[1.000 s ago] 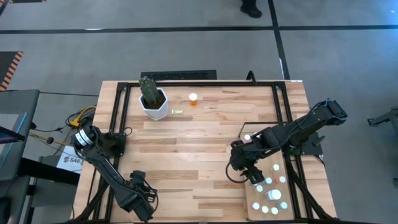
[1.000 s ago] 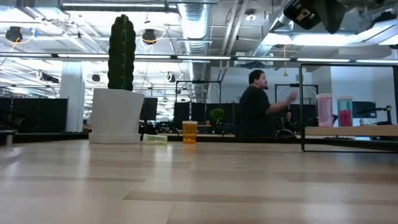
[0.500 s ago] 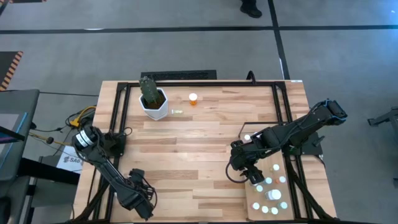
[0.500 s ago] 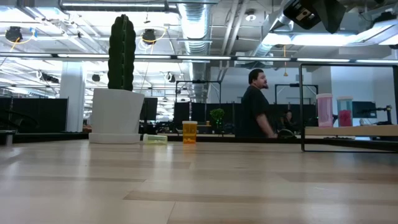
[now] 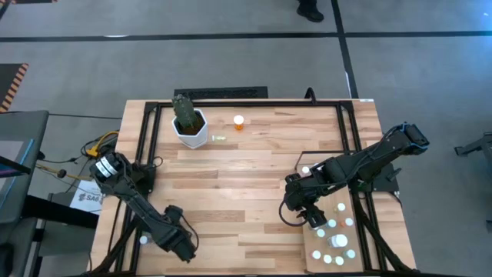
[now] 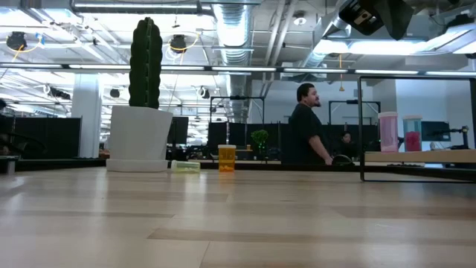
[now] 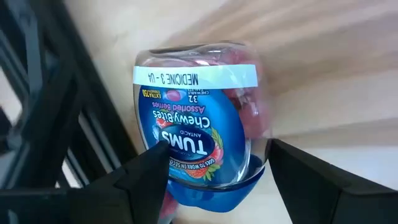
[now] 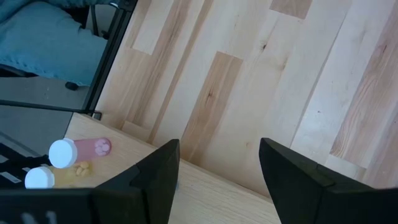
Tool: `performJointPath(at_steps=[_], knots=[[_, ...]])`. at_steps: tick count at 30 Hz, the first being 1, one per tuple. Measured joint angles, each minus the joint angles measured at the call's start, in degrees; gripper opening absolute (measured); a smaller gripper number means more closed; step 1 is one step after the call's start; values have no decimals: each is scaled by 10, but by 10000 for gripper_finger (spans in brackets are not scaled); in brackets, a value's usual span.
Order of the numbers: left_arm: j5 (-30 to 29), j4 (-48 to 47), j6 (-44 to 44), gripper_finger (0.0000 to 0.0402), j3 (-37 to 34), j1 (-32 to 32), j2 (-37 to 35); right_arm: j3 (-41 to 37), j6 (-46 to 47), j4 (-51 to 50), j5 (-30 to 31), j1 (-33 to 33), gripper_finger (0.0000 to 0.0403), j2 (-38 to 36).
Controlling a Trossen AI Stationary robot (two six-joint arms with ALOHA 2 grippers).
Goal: Pick and place medicine bottles onto shelf by color
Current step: Put the transparent pill bottle on the shelf
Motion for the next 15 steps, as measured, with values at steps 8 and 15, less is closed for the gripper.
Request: performJointPath(at_steps=[8,15], knots=[[-42,-3,133,249,2,70,0,0,0,0,0,0,244,0],[-167,11,291,249,53,131,3,0,0,-1,0,0,244,0]])
